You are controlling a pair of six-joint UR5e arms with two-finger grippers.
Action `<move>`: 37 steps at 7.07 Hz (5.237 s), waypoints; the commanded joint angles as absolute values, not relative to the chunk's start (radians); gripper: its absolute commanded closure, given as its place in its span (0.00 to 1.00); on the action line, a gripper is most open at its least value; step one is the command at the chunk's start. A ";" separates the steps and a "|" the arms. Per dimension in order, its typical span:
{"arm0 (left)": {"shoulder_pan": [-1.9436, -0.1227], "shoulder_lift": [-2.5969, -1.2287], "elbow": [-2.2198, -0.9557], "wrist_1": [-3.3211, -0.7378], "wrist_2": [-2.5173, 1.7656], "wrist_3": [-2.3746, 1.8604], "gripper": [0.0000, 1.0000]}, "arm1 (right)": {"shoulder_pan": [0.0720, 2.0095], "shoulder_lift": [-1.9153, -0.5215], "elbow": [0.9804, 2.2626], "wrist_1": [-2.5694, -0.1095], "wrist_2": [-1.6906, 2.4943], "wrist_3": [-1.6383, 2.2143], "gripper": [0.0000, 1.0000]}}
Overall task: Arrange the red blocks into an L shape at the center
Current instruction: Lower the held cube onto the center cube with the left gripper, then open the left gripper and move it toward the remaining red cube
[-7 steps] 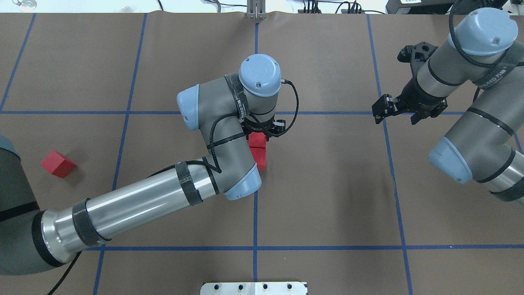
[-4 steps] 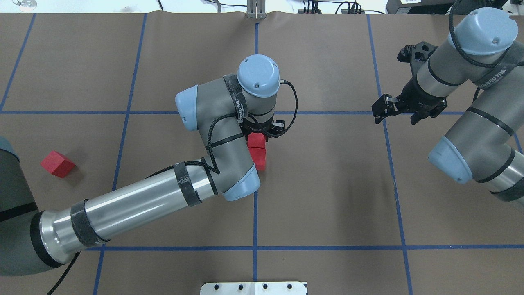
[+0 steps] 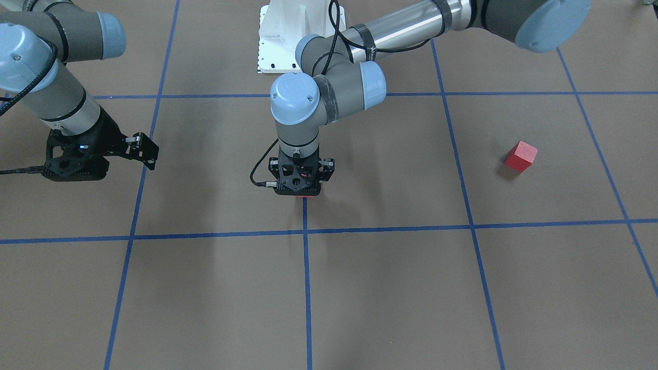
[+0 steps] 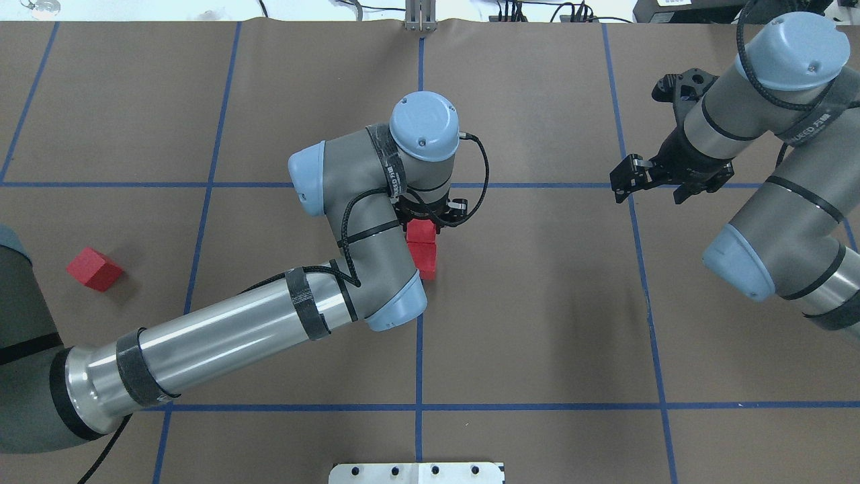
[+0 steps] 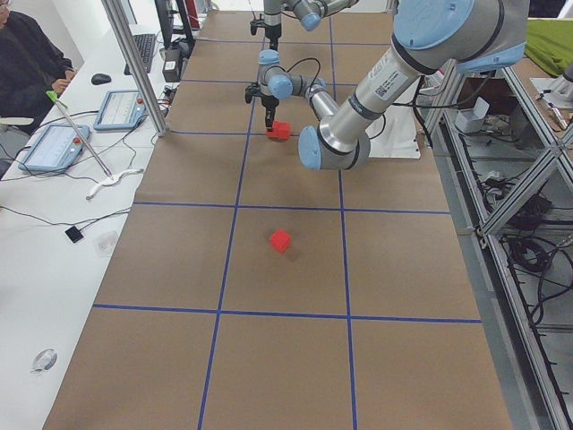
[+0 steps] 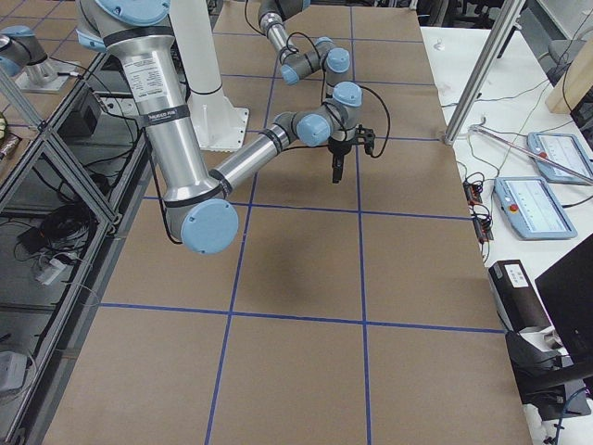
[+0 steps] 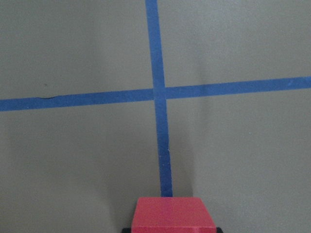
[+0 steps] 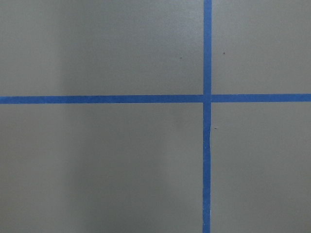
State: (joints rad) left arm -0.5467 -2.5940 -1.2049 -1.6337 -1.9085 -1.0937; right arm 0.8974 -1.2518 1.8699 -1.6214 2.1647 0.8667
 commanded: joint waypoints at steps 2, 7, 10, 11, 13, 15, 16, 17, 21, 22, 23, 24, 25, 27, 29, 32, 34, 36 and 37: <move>-0.541 -2.594 -1.203 -1.634 -1.910 -1.094 1.00 | 0.897 -1.252 1.870 -1.621 2.164 0.867 0.00; -0.535 -2.594 -1.203 -1.632 -1.910 -1.094 1.00 | 0.897 -1.252 1.870 -1.621 2.166 0.867 0.00; -0.532 -2.594 -1.203 -1.634 -1.910 -1.112 1.00 | 0.897 -1.252 1.870 -1.621 2.166 0.867 0.00; -0.531 -2.580 -1.206 -1.635 -1.913 -1.112 1.00 | 0.897 -1.252 1.870 -1.621 2.166 0.868 0.00; -0.531 -2.580 -1.206 -1.637 -1.911 -1.106 0.57 | 0.897 -1.252 1.870 -1.621 2.166 0.868 0.00; -0.528 -2.576 -1.207 -1.640 -1.911 -1.103 0.00 | 0.897 -1.252 1.870 -1.621 2.166 0.867 0.00; -0.528 -2.576 -1.209 -1.640 -1.911 -1.107 0.00 | 0.897 -1.250 1.870 -1.621 2.166 0.867 0.00; -0.528 -2.577 -1.215 -1.638 -1.913 -1.111 0.00 | 0.897 -1.250 1.870 -1.621 2.166 0.868 0.00; -0.548 -2.428 -1.534 -1.522 -1.913 -1.100 0.00 | 0.899 -1.250 1.870 -1.621 2.166 0.867 0.00; -0.563 -2.286 -1.668 -1.529 -1.914 -1.094 0.00 | 0.900 -1.250 1.870 -1.621 2.166 0.867 0.00; -0.596 -2.149 -1.786 -1.535 -1.914 -1.004 0.00 | 0.902 -1.250 1.870 -1.621 2.166 0.867 0.00; -0.645 -2.031 -1.865 -1.540 -1.916 -0.917 0.00 | 0.902 -1.250 1.870 -1.621 2.166 0.867 0.00; -0.714 -1.920 -1.897 -1.586 -1.925 -0.788 0.00 | 0.902 -1.250 1.870 -1.621 2.164 0.867 0.00; -0.898 -1.707 -1.869 -1.742 -2.115 -0.457 0.00 | 0.900 -1.252 1.870 -1.621 2.163 0.868 0.00; -0.940 -1.660 -1.847 -1.744 -2.125 -0.339 0.01 | 0.899 -1.250 1.875 -1.621 2.164 0.879 0.00; -0.933 -1.592 -1.824 -1.779 -2.126 -0.307 0.00 | 0.896 -1.250 1.862 -1.621 2.161 0.879 0.00; -0.928 -1.598 -1.729 -1.894 -2.126 -0.342 0.01 | 0.896 -1.250 1.861 -1.621 2.161 0.879 0.00; -0.927 -1.605 -1.703 -1.979 -2.129 -0.428 0.01 | 0.896 -1.246 1.861 -1.621 2.161 0.879 0.00; -0.925 -1.605 -1.703 -1.979 -2.129 -0.429 0.01 | 0.896 -1.244 1.861 -1.621 2.161 0.879 0.00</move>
